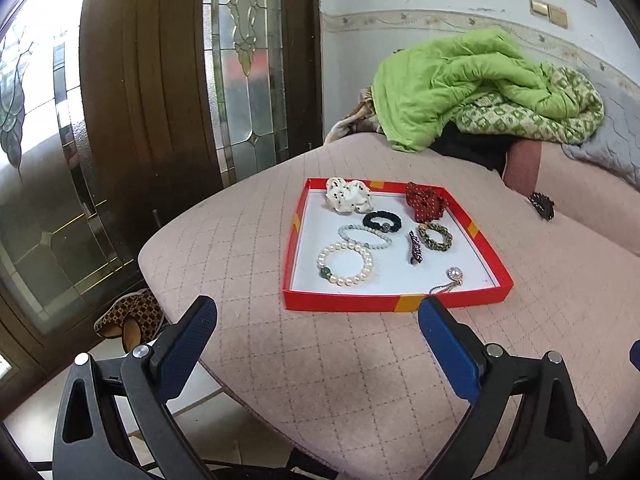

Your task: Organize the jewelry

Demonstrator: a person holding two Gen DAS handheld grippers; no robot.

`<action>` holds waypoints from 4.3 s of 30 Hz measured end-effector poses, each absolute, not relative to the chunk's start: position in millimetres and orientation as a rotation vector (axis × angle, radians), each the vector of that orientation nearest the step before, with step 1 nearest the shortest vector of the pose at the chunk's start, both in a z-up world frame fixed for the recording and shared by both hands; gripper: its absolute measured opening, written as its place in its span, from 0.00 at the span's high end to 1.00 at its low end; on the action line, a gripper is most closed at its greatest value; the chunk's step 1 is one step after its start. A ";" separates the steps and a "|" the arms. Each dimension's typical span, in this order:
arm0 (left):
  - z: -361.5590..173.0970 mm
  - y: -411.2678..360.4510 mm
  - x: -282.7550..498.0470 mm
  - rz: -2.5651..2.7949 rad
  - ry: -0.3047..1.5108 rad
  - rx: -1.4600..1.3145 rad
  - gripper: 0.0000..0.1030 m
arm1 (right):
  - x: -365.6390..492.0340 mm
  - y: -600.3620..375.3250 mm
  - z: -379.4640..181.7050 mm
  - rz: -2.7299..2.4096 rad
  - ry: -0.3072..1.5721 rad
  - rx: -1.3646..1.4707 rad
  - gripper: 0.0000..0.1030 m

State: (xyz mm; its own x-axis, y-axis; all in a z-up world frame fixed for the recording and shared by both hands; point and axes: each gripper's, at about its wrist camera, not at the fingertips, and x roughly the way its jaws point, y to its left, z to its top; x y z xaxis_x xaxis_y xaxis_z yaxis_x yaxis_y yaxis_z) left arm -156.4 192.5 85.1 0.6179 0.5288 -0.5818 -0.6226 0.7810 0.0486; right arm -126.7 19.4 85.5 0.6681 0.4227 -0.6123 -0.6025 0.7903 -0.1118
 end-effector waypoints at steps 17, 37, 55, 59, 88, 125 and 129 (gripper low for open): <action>83.4 193.4 -154.1 0.658 0.634 -0.177 0.02 | -121.9 20.2 75.7 0.578 0.637 -0.327 0.04; 83.7 193.5 -154.5 0.662 0.632 -0.177 0.02 | -121.7 18.7 74.5 0.578 0.644 -0.328 0.04; 83.3 195.7 -155.3 0.663 0.633 -0.177 0.02 | -121.3 17.2 74.1 0.578 0.645 -0.329 0.04; 83.4 195.7 -155.4 0.664 0.634 -0.178 0.02 | -121.0 15.7 73.5 0.578 0.646 -0.331 0.04; 83.0 194.9 -155.4 0.663 0.635 -0.175 0.02 | -118.2 8.3 70.1 0.577 0.653 -0.333 0.04; 41.9 52.1 -33.8 0.172 0.901 0.127 0.02 | -39.1 -143.7 45.2 0.147 0.833 -0.121 0.04; 3.4 23.8 6.8 0.055 1.019 0.091 0.02 | -5.1 -187.5 27.5 0.015 0.903 -0.094 0.01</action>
